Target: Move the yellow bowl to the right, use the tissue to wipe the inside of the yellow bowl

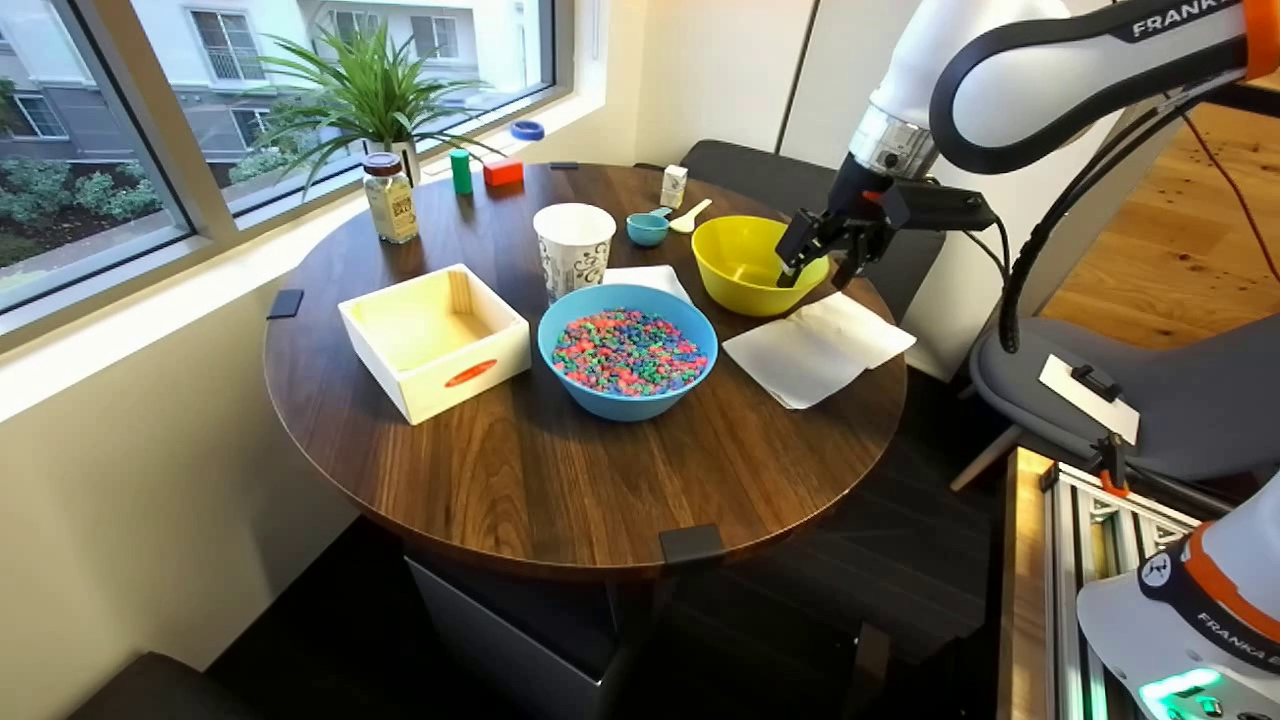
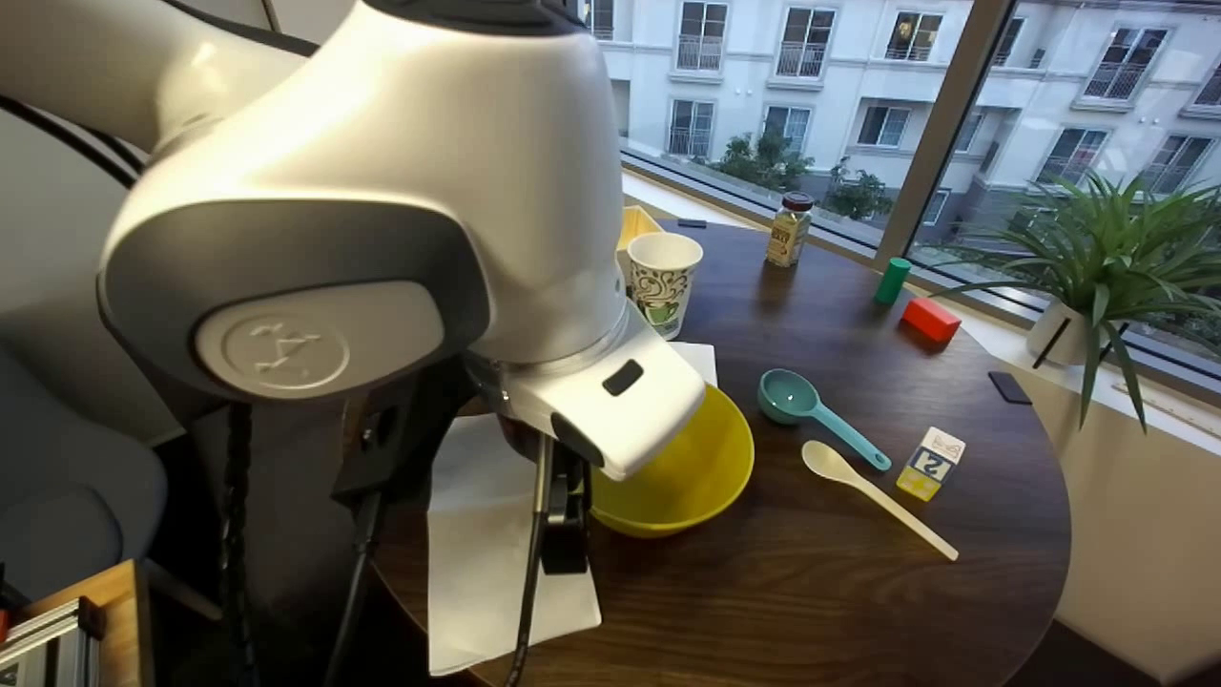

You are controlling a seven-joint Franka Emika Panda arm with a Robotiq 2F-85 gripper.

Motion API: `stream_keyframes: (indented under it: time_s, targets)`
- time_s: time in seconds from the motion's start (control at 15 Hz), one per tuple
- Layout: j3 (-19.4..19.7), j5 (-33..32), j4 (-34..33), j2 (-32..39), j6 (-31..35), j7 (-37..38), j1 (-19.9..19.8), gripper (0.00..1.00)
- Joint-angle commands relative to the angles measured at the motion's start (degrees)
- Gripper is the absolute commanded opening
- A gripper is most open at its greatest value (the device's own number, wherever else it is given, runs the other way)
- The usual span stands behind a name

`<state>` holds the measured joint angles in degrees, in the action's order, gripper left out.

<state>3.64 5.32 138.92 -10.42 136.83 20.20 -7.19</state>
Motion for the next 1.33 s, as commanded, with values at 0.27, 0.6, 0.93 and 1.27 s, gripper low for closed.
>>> stream_keyframes:
  time_s: [0.27, 0.6, 0.93, 1.27]
  targets:
    - [-4.7, -11.3, 5.8, -10.5, 0.5, 8.1, -0.8, 1.0]
    - [-7.4, -9.6, 8.7, -15.9, -3.7, 8.5, -0.1, 1.0]
    - [-7.5, -9.2, 10.5, -15.7, -6.9, 6.3, 0.2, 1.0]
    - [-6.6, -8.7, 11.8, -12.5, -3.6, 2.4, 0.8, 1.0]
